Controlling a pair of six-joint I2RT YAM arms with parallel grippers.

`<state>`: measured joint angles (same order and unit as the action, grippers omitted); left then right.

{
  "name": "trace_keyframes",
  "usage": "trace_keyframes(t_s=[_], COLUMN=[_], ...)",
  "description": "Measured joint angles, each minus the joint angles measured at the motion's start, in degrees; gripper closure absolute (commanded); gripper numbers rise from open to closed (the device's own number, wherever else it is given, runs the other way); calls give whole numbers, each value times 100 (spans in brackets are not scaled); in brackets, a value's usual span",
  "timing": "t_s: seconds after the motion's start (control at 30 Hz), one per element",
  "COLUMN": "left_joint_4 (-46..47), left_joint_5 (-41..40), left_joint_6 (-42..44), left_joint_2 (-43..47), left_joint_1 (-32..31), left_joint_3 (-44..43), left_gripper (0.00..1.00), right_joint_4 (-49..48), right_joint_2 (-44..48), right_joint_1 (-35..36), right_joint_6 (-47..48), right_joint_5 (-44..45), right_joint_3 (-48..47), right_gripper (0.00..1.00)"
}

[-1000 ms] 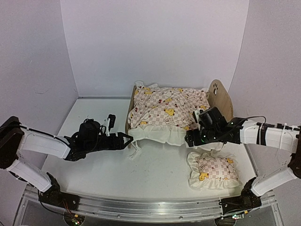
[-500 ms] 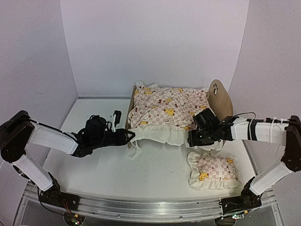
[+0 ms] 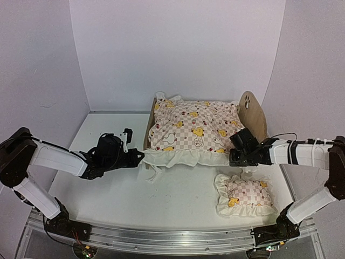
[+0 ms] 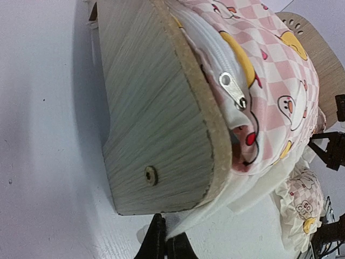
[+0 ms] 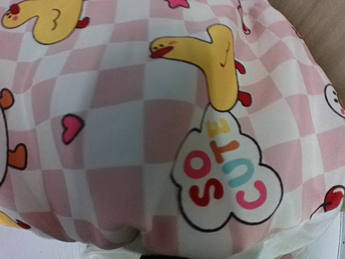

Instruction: Set up the pet bed

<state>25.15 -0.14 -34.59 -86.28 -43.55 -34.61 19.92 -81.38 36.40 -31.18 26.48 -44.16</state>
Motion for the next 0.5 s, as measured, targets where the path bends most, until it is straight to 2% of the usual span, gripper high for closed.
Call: trace_keyframes(t_s=[0.1, 0.27, 0.37, 0.47, 0.5], left_joint_4=[-44, -138, -186, -223, -223], left_joint_5=[11, 170, 315, 450, 472], left_joint_6=[22, 66, 140, 168, 175], left_joint_2=[-4, -52, -94, -118, -118], left_joint_1=[33, 50, 63, 66, 66], left_joint_3=[46, 70, 70, 81, 94], left_gripper=[100, 100, 100, 100, 100], right_joint_4=[-55, -17, 437, 951, 1189], right_joint_2=[210, 525, 717, 1095, 1200], right_joint_1=[-221, -348, -400, -402, -402], right_joint_6=[72, 302, 509, 719, 855], right_joint_5=[-66, -538, -798, -944, -955], right_joint_3=[175, 166, 0, -302, -551], right_gripper=[97, 68, 53, 42, 41])
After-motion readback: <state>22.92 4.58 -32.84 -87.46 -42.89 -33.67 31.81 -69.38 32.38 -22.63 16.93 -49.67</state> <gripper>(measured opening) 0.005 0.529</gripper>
